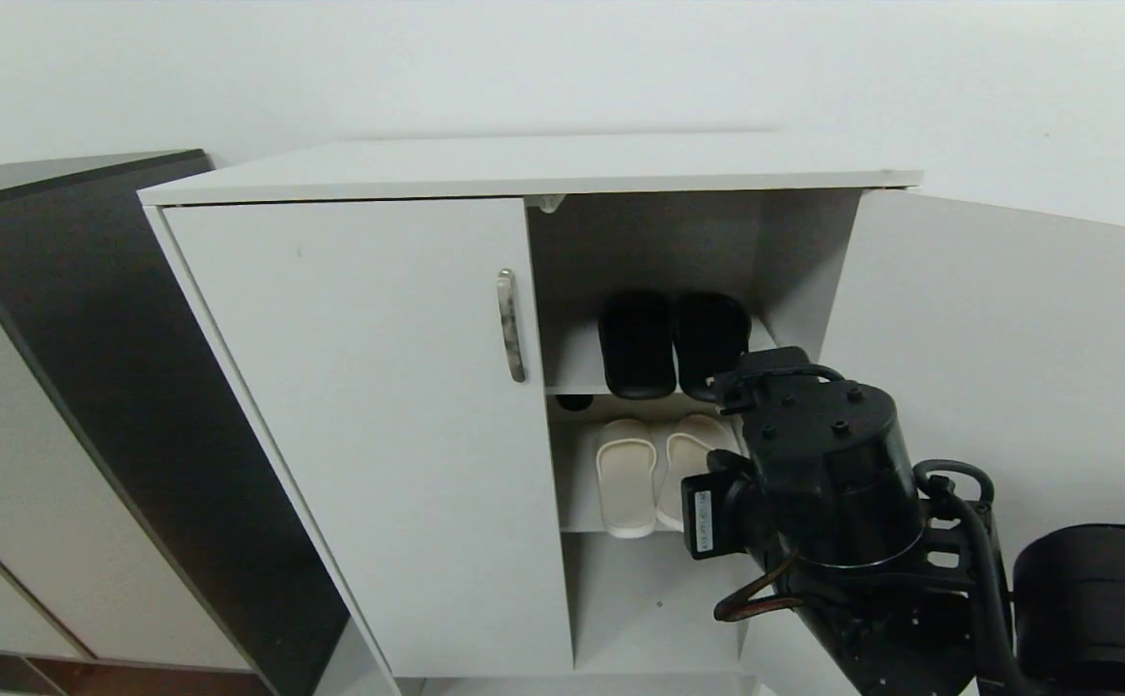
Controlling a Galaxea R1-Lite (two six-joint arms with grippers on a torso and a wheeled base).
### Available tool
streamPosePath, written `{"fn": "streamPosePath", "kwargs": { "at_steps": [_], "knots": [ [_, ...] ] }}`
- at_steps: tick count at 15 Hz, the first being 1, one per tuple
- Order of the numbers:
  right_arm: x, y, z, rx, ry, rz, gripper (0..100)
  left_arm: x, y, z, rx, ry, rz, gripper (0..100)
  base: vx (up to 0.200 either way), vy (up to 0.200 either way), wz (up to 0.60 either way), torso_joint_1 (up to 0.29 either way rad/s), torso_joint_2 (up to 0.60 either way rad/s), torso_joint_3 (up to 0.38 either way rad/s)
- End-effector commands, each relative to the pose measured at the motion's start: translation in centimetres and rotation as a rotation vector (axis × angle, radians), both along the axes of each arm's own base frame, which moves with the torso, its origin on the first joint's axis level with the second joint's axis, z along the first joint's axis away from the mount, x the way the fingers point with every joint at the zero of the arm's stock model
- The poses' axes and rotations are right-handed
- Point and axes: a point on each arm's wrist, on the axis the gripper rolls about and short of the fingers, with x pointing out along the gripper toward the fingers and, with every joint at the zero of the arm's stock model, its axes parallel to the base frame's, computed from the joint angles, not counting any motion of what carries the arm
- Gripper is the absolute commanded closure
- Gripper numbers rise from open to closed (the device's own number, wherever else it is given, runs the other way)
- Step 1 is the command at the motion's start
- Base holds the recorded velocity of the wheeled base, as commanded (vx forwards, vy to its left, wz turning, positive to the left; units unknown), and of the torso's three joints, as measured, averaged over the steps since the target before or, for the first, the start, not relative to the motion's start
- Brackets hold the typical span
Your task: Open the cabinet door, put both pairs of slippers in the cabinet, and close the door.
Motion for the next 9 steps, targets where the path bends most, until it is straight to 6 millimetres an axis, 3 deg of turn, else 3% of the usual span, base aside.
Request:
{"fn": "streamPosePath", "kwargs": {
  "at_steps": [1,9],
  "knots": [
    [0.02,0.05,-0.23,-0.007,0.005,0.002,100,0.01,0.00,0.00,0.000,0.001,0.001,100,-0.200,0.000,0.00,0.002,-0.01,-0.002],
    [0.35,-0.38,-0.68,0.003,0.004,-0.007,100,0.01,0.00,0.00,0.000,0.001,0.001,100,-0.200,0.000,0.00,0.002,0.00,0.002]
  ]
}}
